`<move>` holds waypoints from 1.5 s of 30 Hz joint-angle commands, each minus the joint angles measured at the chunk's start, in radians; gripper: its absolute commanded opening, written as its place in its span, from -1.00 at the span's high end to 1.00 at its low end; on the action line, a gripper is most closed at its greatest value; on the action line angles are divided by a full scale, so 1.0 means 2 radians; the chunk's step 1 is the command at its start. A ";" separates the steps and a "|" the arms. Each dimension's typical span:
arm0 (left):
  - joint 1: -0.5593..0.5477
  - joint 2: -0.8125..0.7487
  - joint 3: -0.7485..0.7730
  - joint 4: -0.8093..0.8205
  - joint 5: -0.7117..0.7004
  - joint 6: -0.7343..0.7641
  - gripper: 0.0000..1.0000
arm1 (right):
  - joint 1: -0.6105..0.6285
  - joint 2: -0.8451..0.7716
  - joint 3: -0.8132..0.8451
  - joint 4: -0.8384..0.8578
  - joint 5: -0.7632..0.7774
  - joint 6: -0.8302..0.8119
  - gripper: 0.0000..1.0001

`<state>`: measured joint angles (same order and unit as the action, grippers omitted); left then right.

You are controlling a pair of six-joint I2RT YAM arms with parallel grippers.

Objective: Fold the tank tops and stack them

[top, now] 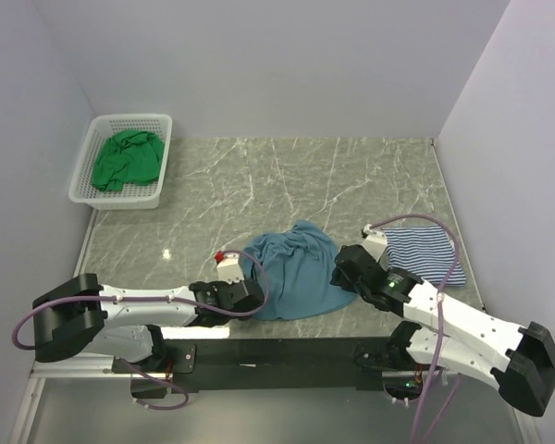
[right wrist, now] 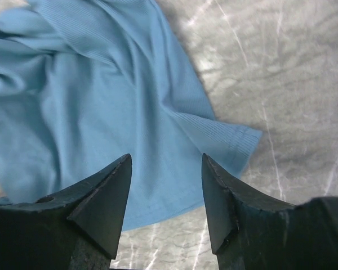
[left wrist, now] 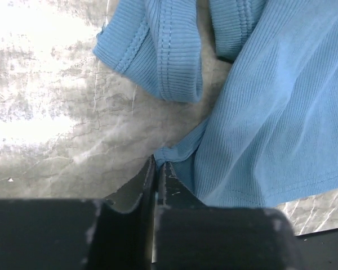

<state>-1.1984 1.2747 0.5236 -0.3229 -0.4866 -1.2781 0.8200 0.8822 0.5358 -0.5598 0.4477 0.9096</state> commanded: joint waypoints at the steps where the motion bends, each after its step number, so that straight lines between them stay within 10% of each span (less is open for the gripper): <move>1: -0.003 0.007 -0.007 -0.039 0.004 -0.014 0.99 | -0.004 0.017 -0.003 -0.009 0.022 0.025 -0.20; 19: 0.018 -0.389 -0.108 -0.255 -0.108 -0.225 0.99 | -0.002 0.057 -0.025 0.028 -0.020 0.024 -0.18; 34: 0.018 -0.286 -0.078 -0.213 -0.110 -0.206 0.99 | 0.019 -0.100 -0.127 0.050 -0.107 0.090 -0.10; 38: 0.018 -0.288 -0.075 -0.213 -0.110 -0.203 0.99 | 0.019 -0.112 -0.134 0.060 -0.127 0.098 0.27; 45: 0.019 -0.299 -0.072 -0.213 -0.112 -0.192 0.99 | 0.019 -0.142 -0.125 0.031 -0.110 0.103 0.10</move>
<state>-1.1652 0.6880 0.3458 -0.7147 -0.6518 -1.6100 0.8513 0.6380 0.2722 -0.4793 0.2012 1.0943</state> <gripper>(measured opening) 0.027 0.431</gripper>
